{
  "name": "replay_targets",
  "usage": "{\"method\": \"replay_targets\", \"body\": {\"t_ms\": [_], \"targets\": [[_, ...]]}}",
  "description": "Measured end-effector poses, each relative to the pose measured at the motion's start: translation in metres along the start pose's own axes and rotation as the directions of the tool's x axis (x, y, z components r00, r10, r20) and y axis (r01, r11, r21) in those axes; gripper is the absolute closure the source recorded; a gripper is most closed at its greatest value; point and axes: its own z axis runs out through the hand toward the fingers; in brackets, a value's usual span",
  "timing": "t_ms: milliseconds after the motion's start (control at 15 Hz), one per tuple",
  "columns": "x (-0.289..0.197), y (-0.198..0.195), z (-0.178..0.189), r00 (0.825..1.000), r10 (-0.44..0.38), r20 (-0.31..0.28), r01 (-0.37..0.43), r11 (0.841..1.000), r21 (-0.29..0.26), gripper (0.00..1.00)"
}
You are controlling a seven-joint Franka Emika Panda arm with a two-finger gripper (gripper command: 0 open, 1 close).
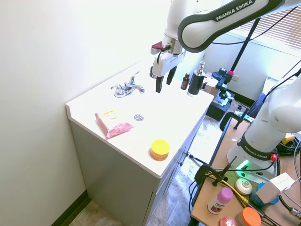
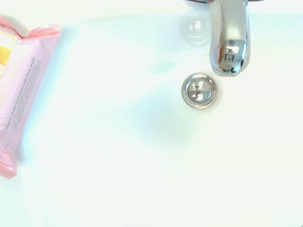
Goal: Turn on the hot water
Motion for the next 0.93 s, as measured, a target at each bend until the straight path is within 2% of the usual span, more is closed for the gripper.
{"method": "replay_targets", "body": {"t_ms": [200, 400, 533, 733, 867, 933], "targets": [[0.001, -0.005, 0.002, 1.0, 0.02, -0.018, -0.02, 1.0, 0.007, 0.0], [-0.002, -0.047, 0.007, 0.99, 0.076, -0.122, -0.068, 0.995, 0.068, 0.0], [0.0, -0.073, 0.015, 0.971, 0.105, -0.216, -0.08, 0.989, 0.125, 0.0], [0.015, -0.091, 0.017, 0.923, 0.146, -0.356, -0.083, 0.979, 0.188, 0.0], [0.02, -0.102, 0.024, 0.894, 0.168, -0.416, -0.089, 0.975, 0.202, 0.0], [0.02, -0.11, 0.031, 0.885, 0.175, -0.432, -0.091, 0.974, 0.206, 0.0]]}}
